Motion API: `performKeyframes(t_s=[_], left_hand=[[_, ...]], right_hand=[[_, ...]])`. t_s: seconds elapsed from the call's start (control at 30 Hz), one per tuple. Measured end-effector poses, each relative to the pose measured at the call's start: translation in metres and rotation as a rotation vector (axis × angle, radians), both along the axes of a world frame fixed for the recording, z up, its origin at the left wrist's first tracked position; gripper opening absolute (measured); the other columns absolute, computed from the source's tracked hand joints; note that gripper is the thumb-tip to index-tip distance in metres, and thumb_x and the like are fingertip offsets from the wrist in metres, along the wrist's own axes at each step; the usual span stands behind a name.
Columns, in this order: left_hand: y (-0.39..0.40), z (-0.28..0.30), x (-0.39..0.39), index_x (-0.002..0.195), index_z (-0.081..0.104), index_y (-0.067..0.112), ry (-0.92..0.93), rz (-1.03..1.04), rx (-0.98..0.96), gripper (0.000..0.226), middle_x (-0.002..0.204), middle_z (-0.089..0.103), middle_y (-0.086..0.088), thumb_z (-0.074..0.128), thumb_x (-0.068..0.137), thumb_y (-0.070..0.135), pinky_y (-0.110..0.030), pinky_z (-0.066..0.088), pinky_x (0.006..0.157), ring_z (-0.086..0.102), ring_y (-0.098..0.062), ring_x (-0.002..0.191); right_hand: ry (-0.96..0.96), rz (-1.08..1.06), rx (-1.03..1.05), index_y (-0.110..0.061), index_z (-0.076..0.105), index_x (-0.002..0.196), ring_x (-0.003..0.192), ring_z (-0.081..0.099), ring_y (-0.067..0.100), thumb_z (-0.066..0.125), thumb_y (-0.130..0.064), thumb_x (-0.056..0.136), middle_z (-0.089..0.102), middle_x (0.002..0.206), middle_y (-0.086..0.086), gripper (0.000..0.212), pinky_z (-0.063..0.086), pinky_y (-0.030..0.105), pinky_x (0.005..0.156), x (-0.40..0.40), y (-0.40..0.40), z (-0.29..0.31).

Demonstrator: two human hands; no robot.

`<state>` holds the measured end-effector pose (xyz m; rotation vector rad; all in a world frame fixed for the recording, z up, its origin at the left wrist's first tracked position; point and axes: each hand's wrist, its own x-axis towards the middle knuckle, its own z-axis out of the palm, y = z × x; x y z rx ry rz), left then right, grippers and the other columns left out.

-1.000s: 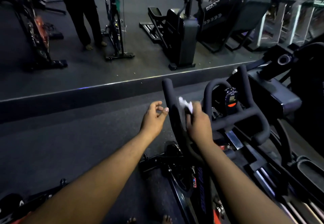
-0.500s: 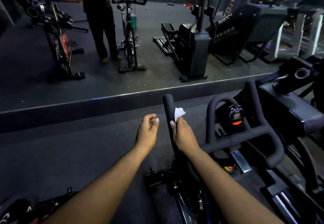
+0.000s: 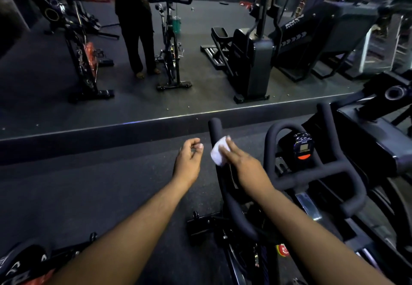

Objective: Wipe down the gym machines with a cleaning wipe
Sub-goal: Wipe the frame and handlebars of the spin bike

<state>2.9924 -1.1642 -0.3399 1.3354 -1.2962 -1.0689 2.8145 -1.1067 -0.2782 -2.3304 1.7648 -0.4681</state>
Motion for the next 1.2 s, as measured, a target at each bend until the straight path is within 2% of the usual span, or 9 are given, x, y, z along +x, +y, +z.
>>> performKeyframes(t_s=[0.13, 0.27, 0.4, 0.57, 0.7, 0.83, 1.0, 1.1, 1.2], left_hand=[[-0.002, 0.011, -0.01, 0.113, 0.056, 0.04, -0.002, -0.012, -0.007, 0.031, 0.118, 0.067, -0.005, 0.051, 0.089, 0.058, -0.049, 0.054, 0.091, 0.066, -0.021, 0.106], [0.001, 0.016, -0.011, 0.13, 0.057, 0.013, -0.036, -0.012, -0.061, 0.029, 0.126, 0.063, -0.007, 0.055, 0.104, 0.025, -0.033, 0.049, 0.099, 0.06, -0.013, 0.107], [0.001, 0.011, -0.011, 0.144, 0.048, 0.01, -0.083, -0.038, -0.03, 0.04, 0.142, 0.054, -0.01, 0.052, 0.106, 0.021, -0.02, 0.039, 0.1, 0.053, -0.008, 0.116], [-0.009, 0.021, -0.017, 0.159, 0.028, 0.018, -0.18, -0.138, -0.067, 0.059, 0.163, 0.03, -0.01, 0.052, 0.105, 0.022, -0.032, 0.033, 0.118, 0.041, -0.019, 0.143], [-0.024, 0.03, -0.012, 0.163, 0.014, 0.025, -0.498, -0.231, -0.233, 0.067, 0.171, 0.005, 0.002, 0.049, 0.106, 0.026, -0.043, 0.023, 0.123, 0.015, -0.018, 0.156], [-0.034, 0.038, 0.0, 0.163, 0.01, 0.021, -0.734, -0.307, -0.339, 0.067, 0.171, 0.002, 0.005, 0.046, 0.106, 0.021, -0.048, 0.025, 0.122, 0.013, -0.015, 0.156], [-0.037, 0.042, 0.007, 0.163, 0.005, 0.021, -0.789, -0.388, -0.327, 0.066, 0.17, 0.004, 0.007, 0.041, 0.107, 0.016, -0.045, 0.014, 0.125, 0.007, -0.011, 0.157], [-0.039, 0.047, 0.007, 0.163, 0.006, 0.021, -0.809, -0.389, -0.326, 0.065, 0.17, 0.005, 0.007, 0.041, 0.107, 0.017, -0.046, 0.014, 0.124, 0.008, -0.012, 0.157], [-0.039, 0.049, 0.007, 0.163, 0.007, 0.022, -0.811, -0.391, -0.299, 0.064, 0.17, 0.007, 0.008, 0.041, 0.108, 0.018, -0.048, 0.014, 0.125, 0.008, -0.011, 0.156]], right_hand=[[-0.042, -0.067, -0.107, -0.022, 0.039, 0.153, 0.135, 0.049, 0.035, 0.049, -0.008, 0.097, 0.016, 0.169, 0.002, 0.059, 0.039, 0.032, 0.075, 0.021, -0.039, 0.016], [0.005, -0.062, -0.009, -0.024, 0.034, 0.157, 0.129, 0.053, 0.035, 0.046, -0.009, 0.1, 0.01, 0.17, 0.001, 0.06, 0.047, 0.04, 0.083, 0.03, -0.024, 0.003], [0.106, 0.017, 0.104, -0.026, 0.034, 0.157, 0.137, 0.049, 0.031, 0.048, -0.01, 0.101, 0.008, 0.17, -0.003, 0.061, 0.048, 0.041, 0.089, 0.014, 0.017, -0.007], [0.075, 0.026, 0.065, -0.026, 0.04, 0.153, 0.137, 0.049, 0.031, 0.051, -0.013, 0.099, 0.016, 0.169, -0.005, 0.057, 0.048, 0.04, 0.091, -0.001, 0.012, 0.009], [-0.114, -0.01, -0.11, -0.017, 0.038, 0.155, 0.146, 0.039, 0.028, 0.05, -0.009, 0.1, 0.021, 0.168, 0.002, 0.057, 0.051, 0.045, 0.097, 0.007, -0.031, 0.009], [-0.107, -0.026, -0.047, -0.026, 0.03, 0.159, 0.141, 0.044, 0.027, 0.047, -0.004, 0.099, 0.015, 0.169, -0.005, 0.067, 0.051, 0.042, 0.094, 0.017, -0.017, -0.012], [0.016, 0.151, 0.091, -0.025, 0.033, 0.158, 0.154, 0.013, 0.012, 0.047, 0.006, 0.092, 0.014, 0.168, -0.006, 0.074, 0.042, 0.038, 0.111, -0.002, 0.023, -0.028], [-0.056, 0.152, 0.033, -0.034, 0.038, 0.151, 0.145, 0.04, 0.022, 0.057, -0.003, 0.09, 0.025, 0.165, -0.009, 0.071, 0.053, 0.043, 0.096, -0.004, 0.012, -0.008], [-0.152, 0.051, -0.076, -0.022, 0.039, 0.154, 0.151, 0.03, 0.018, 0.052, -0.008, 0.098, 0.024, 0.167, -0.003, 0.06, 0.046, 0.038, 0.099, 0.007, -0.021, 0.007]])
